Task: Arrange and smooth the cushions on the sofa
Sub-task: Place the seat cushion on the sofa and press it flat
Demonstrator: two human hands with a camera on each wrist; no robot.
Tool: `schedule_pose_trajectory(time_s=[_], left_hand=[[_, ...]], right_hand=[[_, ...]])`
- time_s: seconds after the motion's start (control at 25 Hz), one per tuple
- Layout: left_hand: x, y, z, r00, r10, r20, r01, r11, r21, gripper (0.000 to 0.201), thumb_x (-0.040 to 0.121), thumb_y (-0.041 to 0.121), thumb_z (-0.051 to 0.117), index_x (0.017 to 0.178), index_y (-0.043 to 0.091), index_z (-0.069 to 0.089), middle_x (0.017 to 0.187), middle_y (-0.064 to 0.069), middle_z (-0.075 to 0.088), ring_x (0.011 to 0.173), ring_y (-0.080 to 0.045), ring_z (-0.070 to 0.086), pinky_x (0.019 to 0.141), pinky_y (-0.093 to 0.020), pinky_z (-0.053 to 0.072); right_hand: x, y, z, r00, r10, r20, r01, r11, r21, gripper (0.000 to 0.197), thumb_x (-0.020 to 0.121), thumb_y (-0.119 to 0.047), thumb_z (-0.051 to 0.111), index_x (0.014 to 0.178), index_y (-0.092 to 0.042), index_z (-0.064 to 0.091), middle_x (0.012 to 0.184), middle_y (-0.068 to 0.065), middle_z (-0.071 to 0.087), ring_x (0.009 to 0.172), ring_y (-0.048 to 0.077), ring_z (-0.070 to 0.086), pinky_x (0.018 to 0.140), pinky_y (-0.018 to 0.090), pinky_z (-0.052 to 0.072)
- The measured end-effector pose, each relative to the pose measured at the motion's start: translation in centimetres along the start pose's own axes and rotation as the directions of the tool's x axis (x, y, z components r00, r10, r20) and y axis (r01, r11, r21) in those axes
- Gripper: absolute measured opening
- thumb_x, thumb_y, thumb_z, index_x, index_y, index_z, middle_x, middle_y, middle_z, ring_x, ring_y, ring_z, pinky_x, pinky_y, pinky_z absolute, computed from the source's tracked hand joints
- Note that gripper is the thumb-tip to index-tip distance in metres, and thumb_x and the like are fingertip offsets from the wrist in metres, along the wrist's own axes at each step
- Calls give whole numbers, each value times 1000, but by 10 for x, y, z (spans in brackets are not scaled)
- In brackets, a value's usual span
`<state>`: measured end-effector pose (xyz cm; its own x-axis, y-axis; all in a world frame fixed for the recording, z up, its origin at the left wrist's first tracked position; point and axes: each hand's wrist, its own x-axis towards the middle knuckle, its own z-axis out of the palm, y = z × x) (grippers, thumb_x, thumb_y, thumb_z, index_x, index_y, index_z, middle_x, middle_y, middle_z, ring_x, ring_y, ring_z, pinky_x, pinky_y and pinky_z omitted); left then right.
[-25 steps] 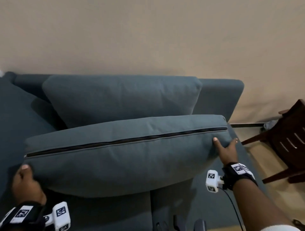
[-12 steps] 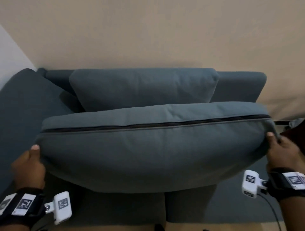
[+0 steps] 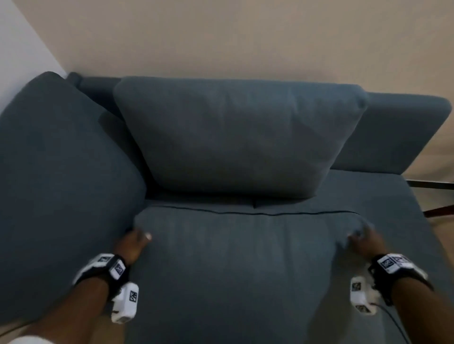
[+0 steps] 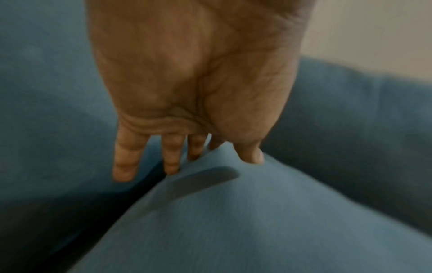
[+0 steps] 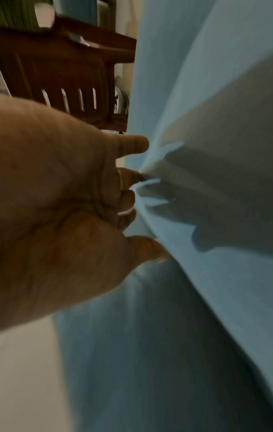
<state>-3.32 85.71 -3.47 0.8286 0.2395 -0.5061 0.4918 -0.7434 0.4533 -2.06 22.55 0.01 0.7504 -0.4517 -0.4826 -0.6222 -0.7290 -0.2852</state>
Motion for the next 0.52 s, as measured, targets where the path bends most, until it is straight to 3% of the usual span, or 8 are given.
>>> schedule_pose_trajectory(time_s=[0.04, 0.08, 0.12, 0.16, 0.28, 0.36, 0.44, 0.52], left_hand=[[3, -9, 31, 998, -11, 69, 7, 999, 50, 72, 102, 43, 52, 157, 3, 27, 164, -23, 21, 152, -33, 22, 121, -39, 20], [3, -15, 53, 999, -11, 54, 7, 998, 68, 78, 102, 41, 55, 160, 8, 15, 167, -20, 8, 155, -30, 11, 124, -38, 14], [6, -20, 69, 1000, -13, -1, 13, 997, 77, 79, 102, 39, 55, 161, 12, 11, 168, -18, 4, 155, -31, 8, 125, -40, 12], [8, -18, 75, 999, -24, -32, 27, 994, 104, 77, 102, 39, 53, 161, 12, 12, 167, -18, 7, 155, -32, 11, 125, -42, 14], [12, -7, 66, 994, -97, 40, 88, 979, 183, 77, 98, 42, 58, 157, 10, 21, 161, -21, 27, 146, -37, 32, 117, -49, 30], [14, -1, 53, 989, -148, 6, 144, 969, 202, 72, 91, 48, 66, 147, 12, 38, 147, -20, 42, 132, -38, 48, 106, -48, 43], [16, 9, 36, 992, -90, -94, 108, 971, 213, 62, 91, 48, 67, 138, 12, 49, 137, -20, 48, 122, -40, 55, 100, -47, 47], [29, 20, 13, 986, 108, -125, -71, 961, 267, 53, 93, 40, 66, 135, 11, 52, 136, -18, 49, 122, -39, 54, 97, -48, 49]], right_hand=[[5, -1, 33, 995, -32, 97, 39, 997, -73, 77, 87, -55, 63, 146, -11, 43, 148, 29, 45, 128, 40, 51, 108, 52, 40], [4, -3, 59, 987, -29, 159, 50, 990, -133, 85, 89, -62, 59, 153, -15, 31, 161, 21, 28, 143, 36, 36, 114, 56, 31], [2, -6, 79, 985, -39, 167, 71, 980, -187, 86, 93, -63, 54, 159, -20, 20, 168, 12, 14, 153, 32, 20, 117, 59, 22], [0, -10, 89, 989, -43, 142, 74, 972, -222, 84, 96, -62, 49, 161, -22, 13, 170, 6, 7, 156, 29, 10, 118, 61, 17], [-8, -42, 91, 992, -54, 111, 87, 943, -321, 87, 95, -68, 45, 159, -18, 13, 170, 7, 4, 156, 30, 6, 119, 65, 16], [-9, -71, 97, 969, -201, 144, 239, 913, -330, 86, 95, -67, 47, 160, -22, 12, 170, 6, -2, 156, 29, 2, 121, 63, 8], [-12, -114, 111, 889, -402, 220, 450, 856, -255, 87, 96, -63, 49, 162, -26, 5, 169, 2, -12, 156, 23, -5, 122, 57, -3], [-17, -179, 132, 754, -568, 329, 637, 755, -157, 86, 97, -58, 52, 162, -29, 3, 164, -6, -21, 155, 19, -10, 124, 54, -3]])
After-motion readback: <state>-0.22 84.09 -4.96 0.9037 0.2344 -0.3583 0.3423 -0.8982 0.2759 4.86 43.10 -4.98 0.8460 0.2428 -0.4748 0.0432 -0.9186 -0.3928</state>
